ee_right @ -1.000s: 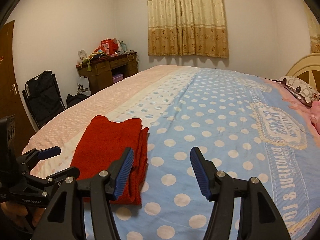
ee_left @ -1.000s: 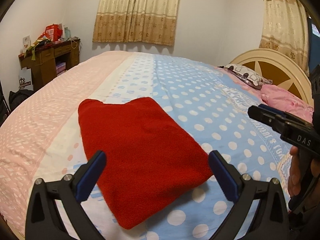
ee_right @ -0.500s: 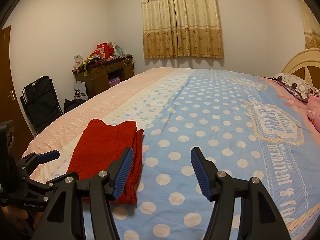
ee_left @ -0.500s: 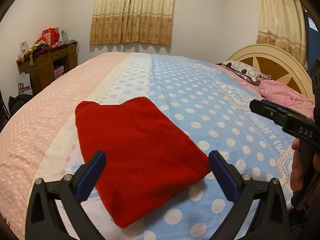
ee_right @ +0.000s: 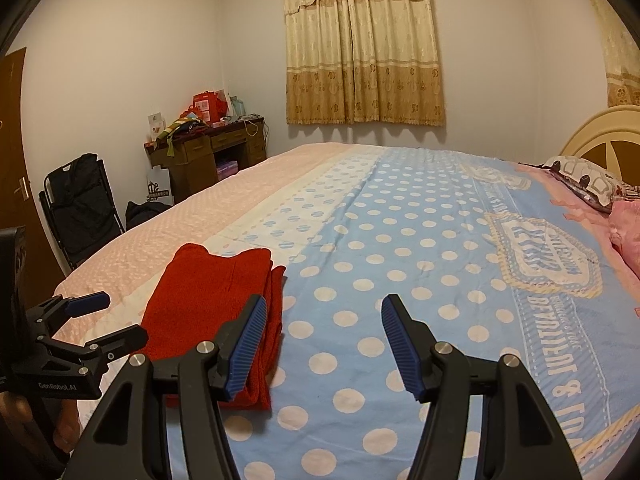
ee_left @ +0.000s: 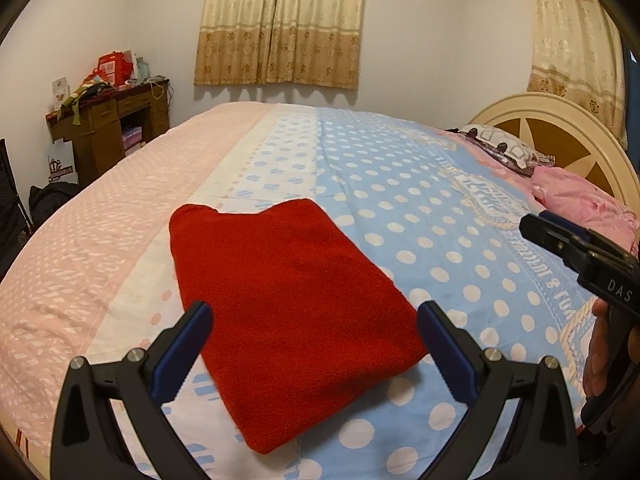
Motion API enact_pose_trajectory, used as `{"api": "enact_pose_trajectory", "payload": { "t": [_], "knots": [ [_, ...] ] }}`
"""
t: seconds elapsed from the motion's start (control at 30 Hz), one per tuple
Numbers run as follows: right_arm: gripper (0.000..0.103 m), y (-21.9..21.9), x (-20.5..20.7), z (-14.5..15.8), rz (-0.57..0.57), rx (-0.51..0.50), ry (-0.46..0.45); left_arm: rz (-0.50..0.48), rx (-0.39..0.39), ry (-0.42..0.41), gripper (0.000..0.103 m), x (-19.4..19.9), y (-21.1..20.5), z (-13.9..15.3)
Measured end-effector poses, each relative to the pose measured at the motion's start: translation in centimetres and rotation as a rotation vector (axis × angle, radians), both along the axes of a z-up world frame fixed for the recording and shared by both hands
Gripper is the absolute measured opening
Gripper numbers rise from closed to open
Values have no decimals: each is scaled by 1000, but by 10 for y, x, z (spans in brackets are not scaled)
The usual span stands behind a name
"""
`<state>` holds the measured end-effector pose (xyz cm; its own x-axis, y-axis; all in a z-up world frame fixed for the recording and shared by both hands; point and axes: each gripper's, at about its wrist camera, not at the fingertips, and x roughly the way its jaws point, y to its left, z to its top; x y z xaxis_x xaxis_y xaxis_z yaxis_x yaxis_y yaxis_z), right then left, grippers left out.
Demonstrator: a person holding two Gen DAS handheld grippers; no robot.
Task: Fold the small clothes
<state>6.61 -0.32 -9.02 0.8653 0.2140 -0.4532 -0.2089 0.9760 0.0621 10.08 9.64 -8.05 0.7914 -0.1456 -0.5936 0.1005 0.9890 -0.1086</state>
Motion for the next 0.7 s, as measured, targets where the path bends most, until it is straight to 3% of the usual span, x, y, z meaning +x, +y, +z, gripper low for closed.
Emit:
{"api": "enact_pose_trajectory", "payload": {
  "t": [0.5,0.7],
  "knots": [
    [61,5,-11,12,13,-6,-49,-13,-19,-41,103,-5,2,12],
    [61,5,-11,9,15,-7,-41,-15,5,-96,103,-11,5,16]
  ]
}}
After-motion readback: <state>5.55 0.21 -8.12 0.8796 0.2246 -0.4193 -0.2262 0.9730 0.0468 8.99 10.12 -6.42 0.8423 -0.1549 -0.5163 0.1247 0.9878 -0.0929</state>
